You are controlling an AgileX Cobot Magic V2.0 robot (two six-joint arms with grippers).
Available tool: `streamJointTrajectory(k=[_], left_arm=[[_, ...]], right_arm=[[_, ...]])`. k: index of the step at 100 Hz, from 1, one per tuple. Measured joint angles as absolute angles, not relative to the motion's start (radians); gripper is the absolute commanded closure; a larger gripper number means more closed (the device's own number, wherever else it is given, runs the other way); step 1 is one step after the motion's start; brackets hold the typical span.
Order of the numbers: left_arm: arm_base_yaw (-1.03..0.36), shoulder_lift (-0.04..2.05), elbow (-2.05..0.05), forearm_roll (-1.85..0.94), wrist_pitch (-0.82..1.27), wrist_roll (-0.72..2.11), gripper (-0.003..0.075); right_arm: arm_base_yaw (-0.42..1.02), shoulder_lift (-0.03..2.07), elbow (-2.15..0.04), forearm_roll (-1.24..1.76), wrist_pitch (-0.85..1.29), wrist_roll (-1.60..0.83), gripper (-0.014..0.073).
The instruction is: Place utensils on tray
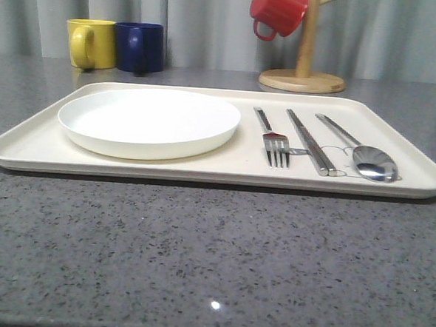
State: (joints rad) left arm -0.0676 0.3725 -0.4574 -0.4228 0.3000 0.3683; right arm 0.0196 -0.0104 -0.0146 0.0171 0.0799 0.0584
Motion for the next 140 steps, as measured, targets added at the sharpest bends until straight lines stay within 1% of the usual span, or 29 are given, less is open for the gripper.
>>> streamJointTrajectory(k=[18,140], left_arm=[[-0.068,0.373,-0.457,-0.423,0.300,0.368,0.0738],[-0.068,0.373,-0.455,-0.423,0.300,0.368,0.0738]], right_arm=[[0.020,-0.010,0.027,0.017,0.000,0.096,0.0662],[0.020,-0.010,0.027,0.017,-0.005,0.105,0.0662]])
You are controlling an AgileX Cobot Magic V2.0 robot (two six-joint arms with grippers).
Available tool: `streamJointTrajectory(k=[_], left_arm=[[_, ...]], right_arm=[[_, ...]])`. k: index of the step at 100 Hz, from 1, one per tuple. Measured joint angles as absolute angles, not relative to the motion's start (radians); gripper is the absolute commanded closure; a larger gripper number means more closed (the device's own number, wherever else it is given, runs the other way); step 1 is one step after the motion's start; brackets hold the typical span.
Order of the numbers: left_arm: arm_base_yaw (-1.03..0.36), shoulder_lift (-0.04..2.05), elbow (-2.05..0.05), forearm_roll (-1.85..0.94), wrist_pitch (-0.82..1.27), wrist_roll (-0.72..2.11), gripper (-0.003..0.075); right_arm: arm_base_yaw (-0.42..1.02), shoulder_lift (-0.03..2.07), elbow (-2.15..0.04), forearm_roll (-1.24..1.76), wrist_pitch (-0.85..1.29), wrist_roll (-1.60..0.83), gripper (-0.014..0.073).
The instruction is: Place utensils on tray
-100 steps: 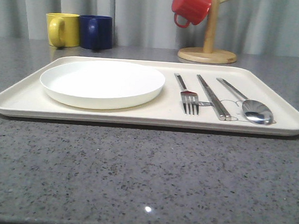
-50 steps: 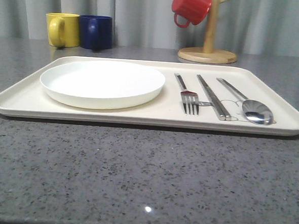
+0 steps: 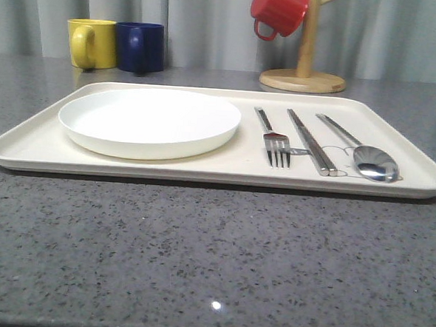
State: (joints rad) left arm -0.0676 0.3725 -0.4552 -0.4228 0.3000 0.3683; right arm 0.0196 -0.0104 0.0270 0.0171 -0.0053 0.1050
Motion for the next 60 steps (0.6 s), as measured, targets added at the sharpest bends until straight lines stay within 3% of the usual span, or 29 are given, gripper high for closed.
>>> streamJointTrajectory(k=[22,41,60], left_arm=[[-0.068,0.360,-0.453,-0.338,0.300,0.345,0.0738],[-0.068,0.277,-0.391,0.000,0.282,0.006,0.0738],[-0.068,0.156,-0.256,0.069,0.177,-0.085,0.0738]], right_arm=[[0.020,-0.010,0.027,0.017,-0.005,0.105,0.0662],[0.020,-0.010,0.027,0.017,-0.005,0.105,0.0662],[0.020,-0.010,0.027,0.018,-0.005,0.105,0.0662]])
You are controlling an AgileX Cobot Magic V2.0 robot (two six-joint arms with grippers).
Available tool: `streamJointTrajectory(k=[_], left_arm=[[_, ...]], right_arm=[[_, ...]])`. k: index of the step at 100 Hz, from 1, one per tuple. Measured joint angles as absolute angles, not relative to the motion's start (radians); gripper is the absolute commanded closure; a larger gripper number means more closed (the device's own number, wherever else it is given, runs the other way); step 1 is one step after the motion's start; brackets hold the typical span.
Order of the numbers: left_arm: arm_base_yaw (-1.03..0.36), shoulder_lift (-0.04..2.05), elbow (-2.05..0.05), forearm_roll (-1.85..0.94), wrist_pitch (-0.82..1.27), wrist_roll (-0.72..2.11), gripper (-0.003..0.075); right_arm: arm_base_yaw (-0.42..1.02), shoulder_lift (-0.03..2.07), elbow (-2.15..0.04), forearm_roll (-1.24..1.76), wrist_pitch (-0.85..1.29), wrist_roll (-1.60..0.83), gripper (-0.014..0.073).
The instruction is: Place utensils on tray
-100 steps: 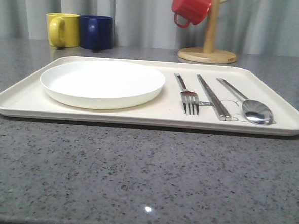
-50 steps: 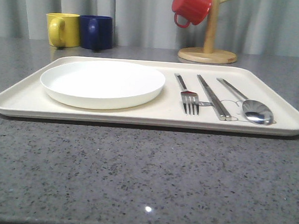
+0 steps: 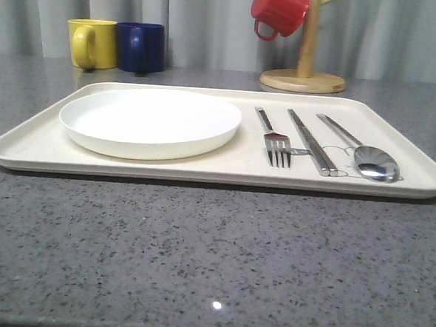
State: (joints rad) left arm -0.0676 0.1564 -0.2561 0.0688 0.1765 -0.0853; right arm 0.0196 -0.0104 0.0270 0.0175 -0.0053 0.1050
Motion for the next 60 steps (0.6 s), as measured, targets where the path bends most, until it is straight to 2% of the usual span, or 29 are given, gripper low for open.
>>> streamJointTrajectory(k=[35,60], left_arm=[[-0.068,-0.005,-0.007,0.082,0.080,-0.096,0.0738],[-0.068,-0.005,-0.003,0.098,0.000,-0.096,0.0738]], right_arm=[[0.020,-0.010,0.027,0.018,-0.007,0.105,0.0662],[0.020,-0.010,0.027,0.018,-0.007,0.105,0.0662]])
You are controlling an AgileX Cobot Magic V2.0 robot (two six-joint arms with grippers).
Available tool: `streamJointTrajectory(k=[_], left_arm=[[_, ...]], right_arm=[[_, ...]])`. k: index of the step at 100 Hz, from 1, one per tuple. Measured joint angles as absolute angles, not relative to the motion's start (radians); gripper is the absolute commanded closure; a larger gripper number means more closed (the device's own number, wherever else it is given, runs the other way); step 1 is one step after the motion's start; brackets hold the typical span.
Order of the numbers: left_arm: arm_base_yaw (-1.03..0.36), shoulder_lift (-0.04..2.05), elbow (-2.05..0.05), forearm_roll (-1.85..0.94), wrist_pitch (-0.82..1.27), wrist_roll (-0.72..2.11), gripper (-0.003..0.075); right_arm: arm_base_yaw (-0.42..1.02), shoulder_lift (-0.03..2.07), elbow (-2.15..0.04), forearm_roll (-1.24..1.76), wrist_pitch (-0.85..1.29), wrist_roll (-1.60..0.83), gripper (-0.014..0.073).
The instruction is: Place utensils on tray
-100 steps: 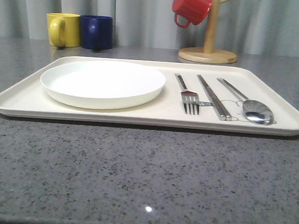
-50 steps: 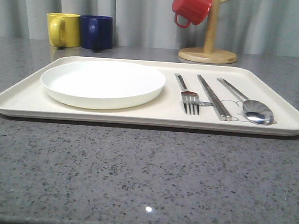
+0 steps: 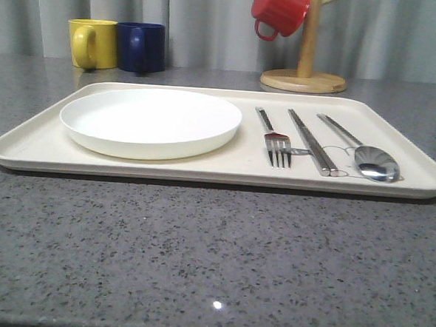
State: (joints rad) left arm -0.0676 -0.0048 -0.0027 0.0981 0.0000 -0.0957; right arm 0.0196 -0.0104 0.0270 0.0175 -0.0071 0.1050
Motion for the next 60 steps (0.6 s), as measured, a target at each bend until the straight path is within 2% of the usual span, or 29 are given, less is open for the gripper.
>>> streamJointTrajectory(k=[60], left_arm=[[-0.068,-0.005,-0.003,0.100,-0.015,-0.096,0.0738]], right_arm=[[0.020,-0.010,0.027,0.018,-0.007,0.105,0.0662]])
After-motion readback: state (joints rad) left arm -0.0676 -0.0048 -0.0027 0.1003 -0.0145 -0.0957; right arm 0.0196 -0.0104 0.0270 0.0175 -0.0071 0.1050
